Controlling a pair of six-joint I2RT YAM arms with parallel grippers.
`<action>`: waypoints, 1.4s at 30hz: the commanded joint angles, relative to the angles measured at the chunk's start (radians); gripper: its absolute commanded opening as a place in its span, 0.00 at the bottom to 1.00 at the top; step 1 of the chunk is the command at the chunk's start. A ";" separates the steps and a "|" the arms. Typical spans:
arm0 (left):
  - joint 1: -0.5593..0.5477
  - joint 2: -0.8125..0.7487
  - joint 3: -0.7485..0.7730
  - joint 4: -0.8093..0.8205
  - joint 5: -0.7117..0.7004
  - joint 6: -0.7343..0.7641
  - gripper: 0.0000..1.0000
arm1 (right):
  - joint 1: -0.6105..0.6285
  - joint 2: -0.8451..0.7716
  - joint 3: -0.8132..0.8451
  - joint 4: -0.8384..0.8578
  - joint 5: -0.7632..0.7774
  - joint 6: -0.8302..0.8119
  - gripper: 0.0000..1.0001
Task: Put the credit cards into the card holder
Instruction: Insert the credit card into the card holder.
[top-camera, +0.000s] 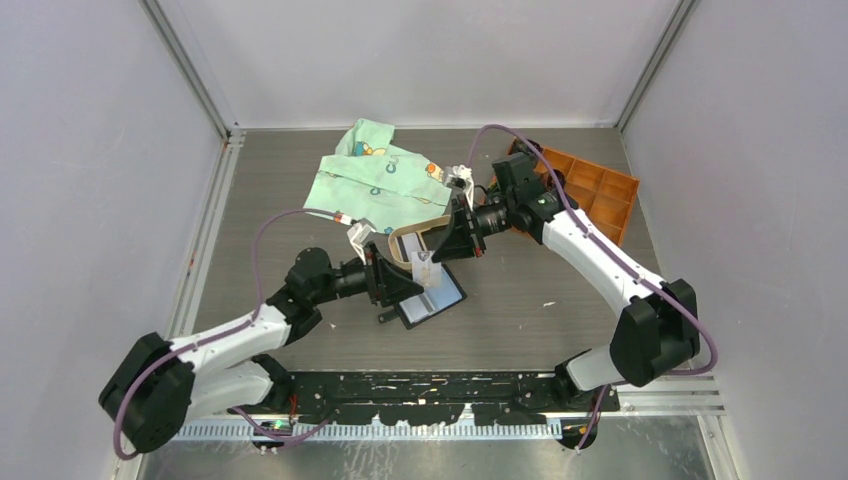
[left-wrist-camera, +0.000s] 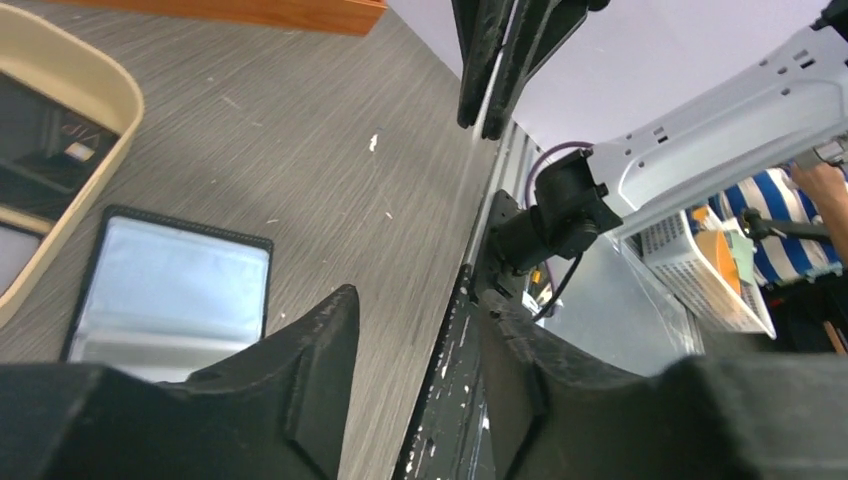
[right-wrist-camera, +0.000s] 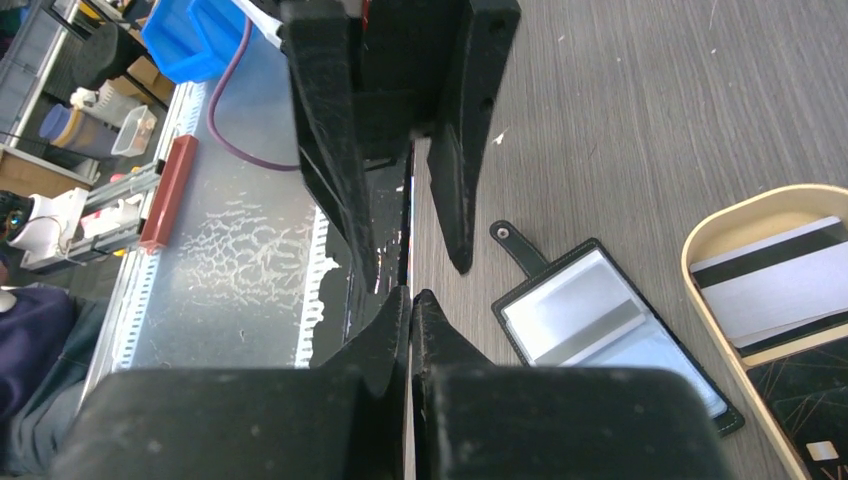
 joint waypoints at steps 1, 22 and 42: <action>-0.001 -0.153 -0.011 -0.229 -0.133 0.087 0.53 | -0.004 0.022 -0.020 0.033 0.001 0.010 0.01; 0.001 -0.510 -0.278 -0.473 -0.522 -0.318 0.71 | -0.028 0.190 -0.051 -0.070 0.251 -0.005 0.01; -0.011 -0.341 -0.321 -0.343 -0.544 -0.462 0.55 | -0.039 0.379 -0.013 -0.025 0.343 0.209 0.01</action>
